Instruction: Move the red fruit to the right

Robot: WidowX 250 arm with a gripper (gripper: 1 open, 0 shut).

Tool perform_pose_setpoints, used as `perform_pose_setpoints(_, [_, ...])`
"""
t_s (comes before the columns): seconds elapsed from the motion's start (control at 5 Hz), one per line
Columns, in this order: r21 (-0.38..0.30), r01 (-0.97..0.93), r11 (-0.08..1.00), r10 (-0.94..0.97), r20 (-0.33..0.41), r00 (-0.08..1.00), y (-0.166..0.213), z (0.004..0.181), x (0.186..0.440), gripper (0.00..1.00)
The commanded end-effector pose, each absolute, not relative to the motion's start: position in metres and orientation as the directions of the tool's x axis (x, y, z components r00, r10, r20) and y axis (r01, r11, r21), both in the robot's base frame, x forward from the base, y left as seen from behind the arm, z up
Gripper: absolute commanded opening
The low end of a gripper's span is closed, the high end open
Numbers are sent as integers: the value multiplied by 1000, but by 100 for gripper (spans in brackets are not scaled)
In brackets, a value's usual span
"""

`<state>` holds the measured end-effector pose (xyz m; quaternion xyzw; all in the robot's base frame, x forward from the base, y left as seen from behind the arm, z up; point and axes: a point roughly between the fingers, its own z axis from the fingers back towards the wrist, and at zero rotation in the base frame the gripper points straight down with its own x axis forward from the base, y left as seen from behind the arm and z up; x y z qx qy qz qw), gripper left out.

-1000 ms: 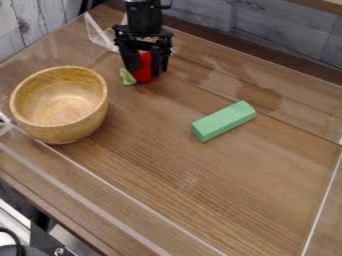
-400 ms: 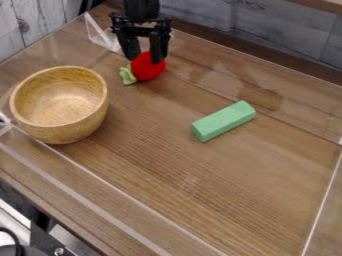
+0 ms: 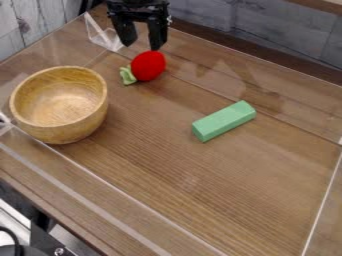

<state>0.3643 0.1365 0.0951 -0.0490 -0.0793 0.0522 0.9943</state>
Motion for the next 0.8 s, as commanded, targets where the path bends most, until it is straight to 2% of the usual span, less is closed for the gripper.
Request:
perform_pose_setpoints(0.0, [-72,-90,993,103,187,977,135,103,365,100])
perform_pose_setpoints(0.2, [-61,-87,994,96,170,981,131,91,365,100])
perform_pose_setpoints(0.4, [-55,-89,995,97,162,982,130,84,365,0])
perform_pose_setpoints(0.6, [-54,-91,994,99,166,981,130,86,365,0])
